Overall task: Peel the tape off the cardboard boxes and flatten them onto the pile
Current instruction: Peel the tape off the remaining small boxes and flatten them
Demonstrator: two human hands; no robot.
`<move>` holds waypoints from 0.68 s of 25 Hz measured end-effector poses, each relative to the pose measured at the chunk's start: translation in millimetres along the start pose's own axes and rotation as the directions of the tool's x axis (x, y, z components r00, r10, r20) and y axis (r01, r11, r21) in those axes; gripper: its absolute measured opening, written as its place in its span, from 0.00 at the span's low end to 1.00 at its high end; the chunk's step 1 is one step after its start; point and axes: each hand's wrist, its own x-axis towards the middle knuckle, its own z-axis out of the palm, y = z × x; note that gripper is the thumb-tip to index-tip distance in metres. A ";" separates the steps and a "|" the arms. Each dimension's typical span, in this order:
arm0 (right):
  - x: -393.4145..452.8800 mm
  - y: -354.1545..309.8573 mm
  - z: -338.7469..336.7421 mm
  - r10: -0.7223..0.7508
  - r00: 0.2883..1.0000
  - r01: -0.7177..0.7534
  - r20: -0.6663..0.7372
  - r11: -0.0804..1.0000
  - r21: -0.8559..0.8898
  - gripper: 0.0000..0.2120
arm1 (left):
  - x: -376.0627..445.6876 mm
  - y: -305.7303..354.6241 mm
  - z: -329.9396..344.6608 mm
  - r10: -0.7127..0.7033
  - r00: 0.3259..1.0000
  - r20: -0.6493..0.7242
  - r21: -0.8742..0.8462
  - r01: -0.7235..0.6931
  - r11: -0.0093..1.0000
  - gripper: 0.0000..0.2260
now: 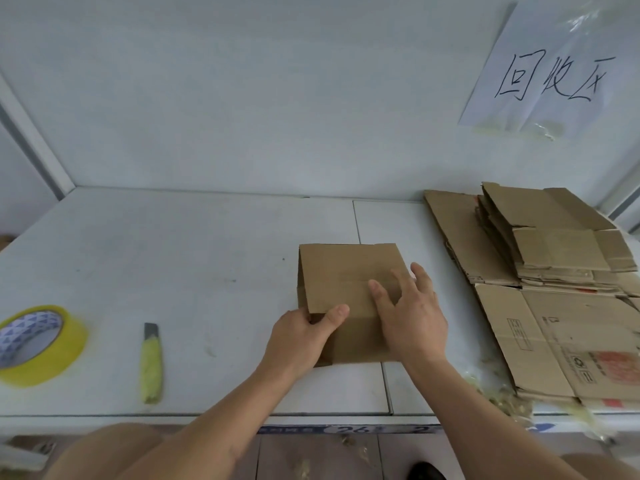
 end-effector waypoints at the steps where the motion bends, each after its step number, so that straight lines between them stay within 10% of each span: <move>1: 0.7 -1.3 -0.3 0.020 1.000 -0.020 -0.002 0.999 0.043 0.29 | 0.9 -2.0 0.9 -0.018 0.998 -0.056 0.009 0.019 1.000 0.21; 10: 34.4 4.5 -2.4 0.303 0.863 -0.448 0.403 0.829 0.336 0.27 | 11.6 -13.8 -6.2 -0.056 0.954 -0.296 0.221 0.126 0.967 0.17; 14: 61.4 15.9 0.6 0.195 0.735 -0.653 0.650 0.466 0.598 0.21 | 16.5 -20.0 -13.6 -0.048 0.967 -0.251 0.259 0.115 0.959 0.17; 17: 71.8 19.6 11.6 0.076 0.788 -0.603 0.611 0.293 0.742 0.15 | 15.7 -22.4 -14.6 -0.042 0.968 -0.246 0.252 0.106 0.962 0.17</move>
